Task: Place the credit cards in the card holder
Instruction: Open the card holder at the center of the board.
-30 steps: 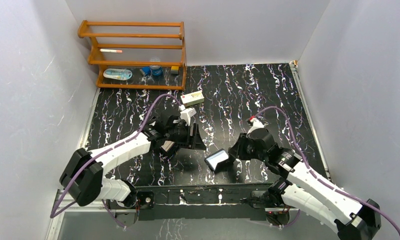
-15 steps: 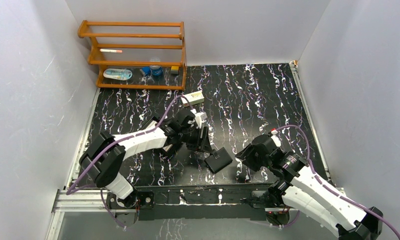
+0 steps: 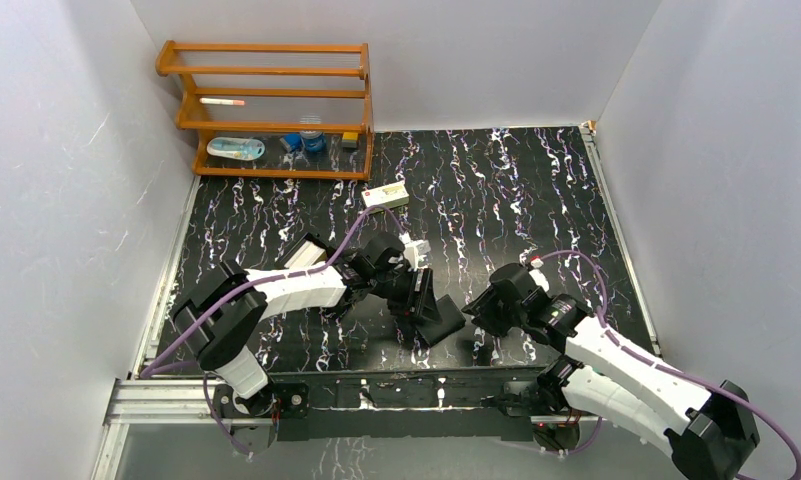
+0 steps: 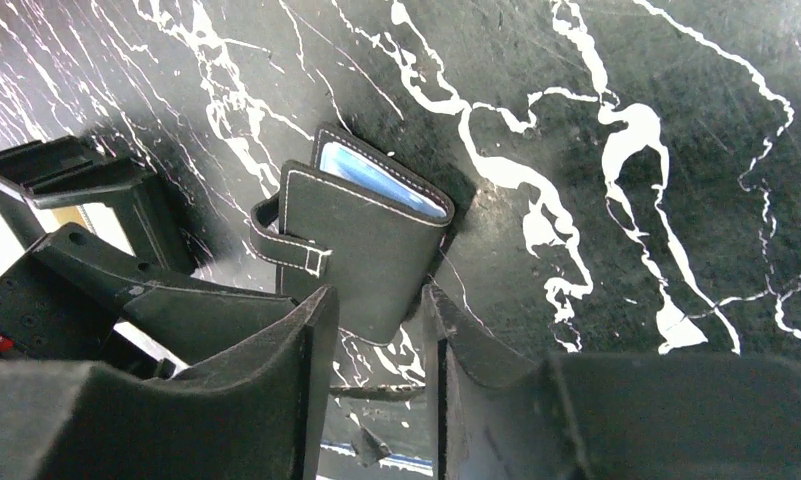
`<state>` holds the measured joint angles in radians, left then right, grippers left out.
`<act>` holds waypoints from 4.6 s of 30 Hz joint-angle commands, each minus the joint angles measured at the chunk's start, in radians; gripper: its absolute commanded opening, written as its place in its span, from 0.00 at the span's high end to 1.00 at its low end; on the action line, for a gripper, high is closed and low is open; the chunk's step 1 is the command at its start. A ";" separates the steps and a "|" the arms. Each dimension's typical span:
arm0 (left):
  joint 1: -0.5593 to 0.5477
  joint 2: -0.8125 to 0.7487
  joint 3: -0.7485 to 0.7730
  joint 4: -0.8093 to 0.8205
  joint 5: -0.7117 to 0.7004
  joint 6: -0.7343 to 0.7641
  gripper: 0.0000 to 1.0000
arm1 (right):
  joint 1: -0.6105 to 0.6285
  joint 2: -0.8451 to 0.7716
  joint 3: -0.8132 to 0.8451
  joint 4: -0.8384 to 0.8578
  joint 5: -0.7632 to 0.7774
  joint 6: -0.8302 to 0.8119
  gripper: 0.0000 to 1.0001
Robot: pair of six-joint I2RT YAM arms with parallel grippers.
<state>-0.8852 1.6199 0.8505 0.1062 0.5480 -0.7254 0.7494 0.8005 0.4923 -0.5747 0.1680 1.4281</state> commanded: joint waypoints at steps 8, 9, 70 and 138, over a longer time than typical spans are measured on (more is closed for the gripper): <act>-0.006 -0.067 0.046 -0.181 -0.203 0.105 0.36 | 0.002 0.011 -0.129 0.138 -0.016 -0.022 0.73; -0.006 -0.057 0.048 -0.185 -0.207 0.109 0.34 | 0.003 0.019 -0.134 0.143 -0.016 -0.018 0.74; -0.109 -0.124 -0.004 -0.028 -0.287 0.024 0.75 | -0.037 0.194 0.117 0.275 -0.137 -0.365 0.75; -0.131 0.116 0.053 0.274 -0.138 -0.053 0.57 | -0.229 0.209 0.117 0.286 -0.192 -0.606 0.62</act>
<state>-1.0039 1.7504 0.8585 0.3351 0.3820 -0.7967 0.5232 1.0298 0.5587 -0.2832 0.0269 0.8337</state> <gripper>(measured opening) 0.431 0.364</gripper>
